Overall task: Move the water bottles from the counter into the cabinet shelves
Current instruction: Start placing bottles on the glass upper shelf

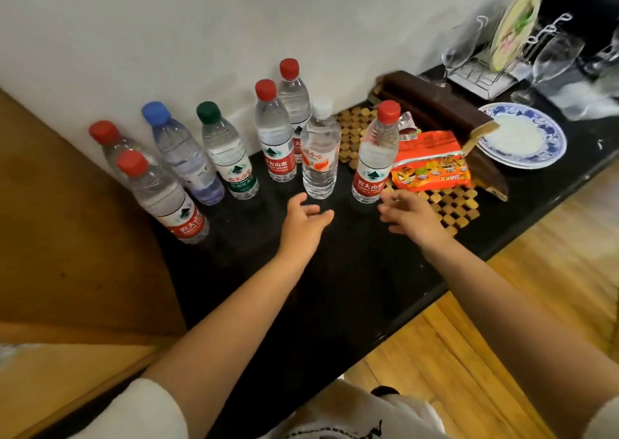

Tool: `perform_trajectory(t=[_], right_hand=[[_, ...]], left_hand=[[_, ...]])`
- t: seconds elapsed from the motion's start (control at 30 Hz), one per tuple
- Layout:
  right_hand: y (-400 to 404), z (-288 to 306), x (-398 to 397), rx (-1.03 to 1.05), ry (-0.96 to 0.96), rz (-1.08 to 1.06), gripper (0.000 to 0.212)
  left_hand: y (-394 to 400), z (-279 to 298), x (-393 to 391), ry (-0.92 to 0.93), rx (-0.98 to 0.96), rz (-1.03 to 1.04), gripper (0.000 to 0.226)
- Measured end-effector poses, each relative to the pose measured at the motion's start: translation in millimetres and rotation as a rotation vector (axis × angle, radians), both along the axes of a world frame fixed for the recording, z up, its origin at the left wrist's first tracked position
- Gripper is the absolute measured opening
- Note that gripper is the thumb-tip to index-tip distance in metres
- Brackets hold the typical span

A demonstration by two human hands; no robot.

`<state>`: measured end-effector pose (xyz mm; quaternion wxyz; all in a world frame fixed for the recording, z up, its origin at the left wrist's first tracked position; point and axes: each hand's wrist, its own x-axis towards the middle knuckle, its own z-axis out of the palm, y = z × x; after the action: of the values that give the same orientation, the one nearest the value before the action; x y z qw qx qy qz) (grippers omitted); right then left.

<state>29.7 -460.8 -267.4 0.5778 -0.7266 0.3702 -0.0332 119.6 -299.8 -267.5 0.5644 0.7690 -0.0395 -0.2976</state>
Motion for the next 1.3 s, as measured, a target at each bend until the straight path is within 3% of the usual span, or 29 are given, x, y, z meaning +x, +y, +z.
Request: perform_trajectory(t=[0.13, 0.3, 0.43, 0.6, 0.7, 0.97, 1.3], right_hand=[[-19.3, 8.9, 31.4, -0.236, -0.122, -0.135, 0.05], [-39.1, 15.5, 62.7, -0.172, -0.231, -0.036, 0.078], [-45.5, 11.2, 75.1, -0.11, -0.247, 0.026, 0.069], [-49.7, 7.9, 73.8, -0.169, -0.208, 0.08, 0.067], [-47.7, 8.8, 68.7, -0.215, -0.174, 0.143, 0.07], [1.2, 7.4, 32.5, -0.256, -0.179, 0.283, 0.071], [97.1, 8.1, -21.1, -0.252, -0.19, 0.29, 0.059]], left_hand=[[-34.2, 10.0, 37.9, -0.192, -0.08, 0.137, 0.086], [-63.4, 19.4, 77.2, -0.277, -0.088, 0.096, 0.084], [-75.0, 21.0, 87.8, -0.264, -0.101, 0.057, 0.084], [-80.4, 16.3, 92.6, -0.376, 0.011, 0.027, 0.063], [-73.8, 13.6, 89.2, -0.488, 0.114, 0.018, 0.067], [-13.1, 9.2, 38.2, -0.615, 0.086, -0.08, 0.072], [116.5, 12.7, -27.7, -0.468, 0.032, -0.074, 0.07]])
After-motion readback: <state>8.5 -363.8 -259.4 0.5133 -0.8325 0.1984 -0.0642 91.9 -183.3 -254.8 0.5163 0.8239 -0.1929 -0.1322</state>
